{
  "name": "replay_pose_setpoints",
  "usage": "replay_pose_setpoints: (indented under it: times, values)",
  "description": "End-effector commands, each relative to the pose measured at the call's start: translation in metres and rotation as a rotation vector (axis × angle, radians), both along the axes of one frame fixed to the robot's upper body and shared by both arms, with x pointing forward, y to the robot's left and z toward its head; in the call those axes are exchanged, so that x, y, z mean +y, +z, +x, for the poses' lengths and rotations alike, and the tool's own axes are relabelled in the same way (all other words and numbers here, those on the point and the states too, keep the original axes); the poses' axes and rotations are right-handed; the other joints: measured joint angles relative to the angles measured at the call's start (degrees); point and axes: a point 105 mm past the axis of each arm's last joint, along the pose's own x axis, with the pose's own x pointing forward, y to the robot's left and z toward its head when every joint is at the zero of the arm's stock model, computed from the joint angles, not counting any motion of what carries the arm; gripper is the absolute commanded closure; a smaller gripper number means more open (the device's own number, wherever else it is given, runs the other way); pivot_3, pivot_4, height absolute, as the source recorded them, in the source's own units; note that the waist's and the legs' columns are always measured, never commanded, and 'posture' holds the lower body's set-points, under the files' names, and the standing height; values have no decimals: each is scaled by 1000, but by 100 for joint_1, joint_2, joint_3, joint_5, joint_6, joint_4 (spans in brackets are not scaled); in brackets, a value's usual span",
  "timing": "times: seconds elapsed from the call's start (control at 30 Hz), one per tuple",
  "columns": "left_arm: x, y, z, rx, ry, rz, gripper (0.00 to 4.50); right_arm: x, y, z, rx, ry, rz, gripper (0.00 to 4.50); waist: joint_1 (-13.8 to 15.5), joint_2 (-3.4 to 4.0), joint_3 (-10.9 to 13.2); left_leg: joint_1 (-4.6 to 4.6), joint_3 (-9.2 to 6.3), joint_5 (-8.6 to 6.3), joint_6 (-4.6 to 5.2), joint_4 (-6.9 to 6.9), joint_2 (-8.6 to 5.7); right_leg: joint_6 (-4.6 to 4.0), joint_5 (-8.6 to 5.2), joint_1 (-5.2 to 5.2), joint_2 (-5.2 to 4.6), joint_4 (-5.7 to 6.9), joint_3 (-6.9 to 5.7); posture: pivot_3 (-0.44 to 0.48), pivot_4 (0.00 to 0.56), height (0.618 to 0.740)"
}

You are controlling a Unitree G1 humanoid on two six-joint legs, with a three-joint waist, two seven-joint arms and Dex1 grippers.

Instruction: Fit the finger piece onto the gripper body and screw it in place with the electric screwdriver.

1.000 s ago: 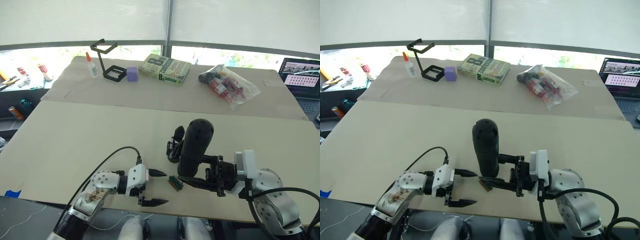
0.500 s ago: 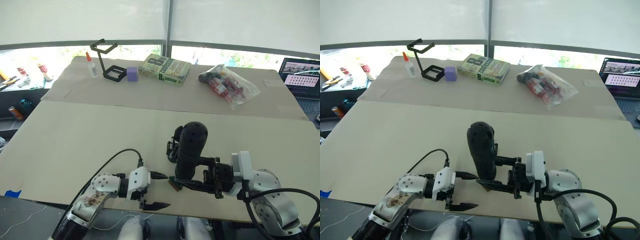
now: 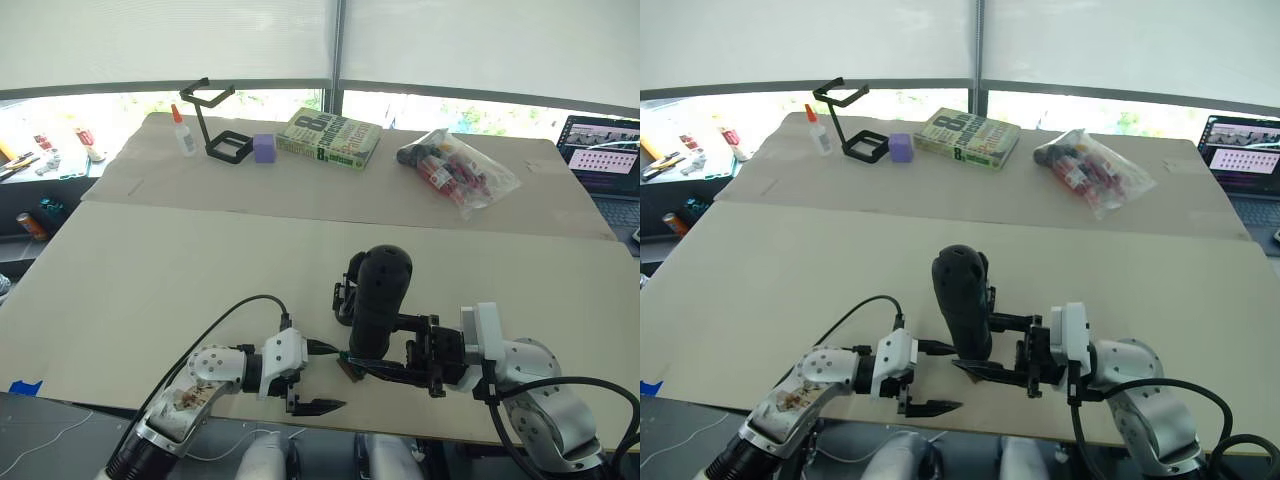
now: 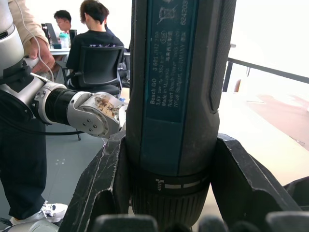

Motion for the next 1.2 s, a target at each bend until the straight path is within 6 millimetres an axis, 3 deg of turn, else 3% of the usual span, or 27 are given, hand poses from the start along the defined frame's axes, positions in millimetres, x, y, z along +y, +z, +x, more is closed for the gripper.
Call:
replay_pose_setpoints:
  times: [0.03,0.2,0.43,1.2]
  values:
    - [-5,9,-1,-32,-16,-7,0,-1,12,-3,-61,4,29,2572,0,0,0,0,0,0,0,0,0,0,0,0,0,0,0,0,150,740]
    - [-6,11,0,-32,-14,-5,0,-2,10,-2,-56,2,22,2572,1,0,0,0,0,0,0,0,0,0,0,0,0,0,0,0,150,740]
    - [8,5,11,-24,-3,9,0,-3,8,-1,-53,1,16,2572,-5,0,0,1,0,1,-1,0,0,0,0,0,1,1,0,0,150,740]
    - [10,-6,10,-22,-8,-1,0,-4,8,0,-56,-8,10,2572,1,0,0,0,0,0,-1,0,-1,0,0,1,-1,0,0,0,150,740]
